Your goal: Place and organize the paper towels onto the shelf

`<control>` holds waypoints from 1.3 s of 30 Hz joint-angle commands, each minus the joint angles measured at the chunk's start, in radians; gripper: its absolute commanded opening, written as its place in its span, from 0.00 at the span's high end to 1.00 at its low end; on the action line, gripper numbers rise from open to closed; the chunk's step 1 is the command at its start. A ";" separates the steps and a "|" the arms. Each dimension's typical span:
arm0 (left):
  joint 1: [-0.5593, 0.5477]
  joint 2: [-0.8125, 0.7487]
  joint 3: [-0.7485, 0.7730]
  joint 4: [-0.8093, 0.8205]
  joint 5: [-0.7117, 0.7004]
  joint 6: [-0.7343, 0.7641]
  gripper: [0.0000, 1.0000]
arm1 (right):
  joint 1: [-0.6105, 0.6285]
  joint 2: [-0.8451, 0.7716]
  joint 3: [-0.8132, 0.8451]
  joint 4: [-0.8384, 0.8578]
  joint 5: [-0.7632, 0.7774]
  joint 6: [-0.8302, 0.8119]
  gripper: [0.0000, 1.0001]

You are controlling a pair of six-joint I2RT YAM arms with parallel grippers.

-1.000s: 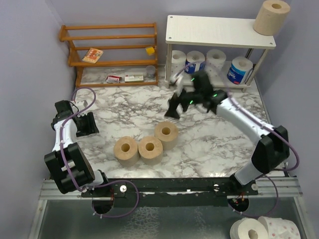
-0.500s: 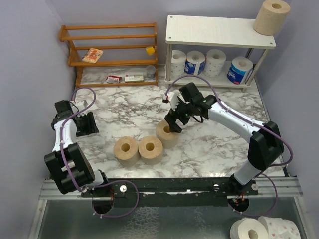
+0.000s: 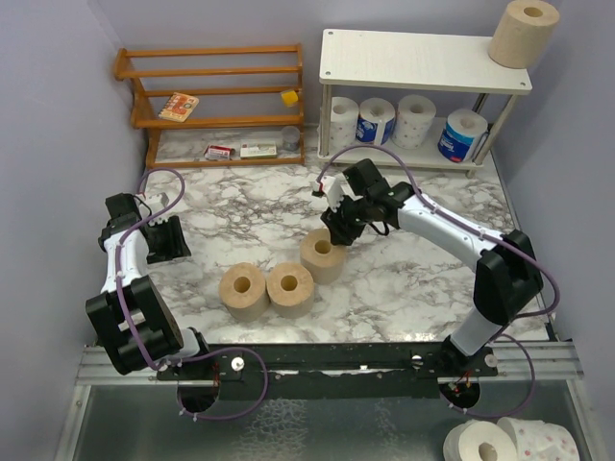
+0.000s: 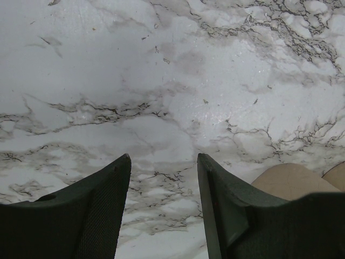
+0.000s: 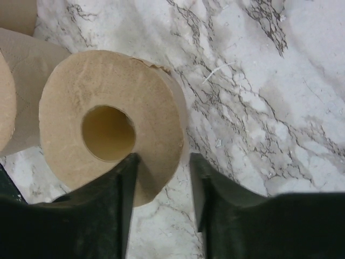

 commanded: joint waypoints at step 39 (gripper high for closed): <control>0.008 -0.020 0.022 0.001 0.028 0.018 0.46 | -0.076 0.146 0.032 -0.094 -0.300 0.095 0.58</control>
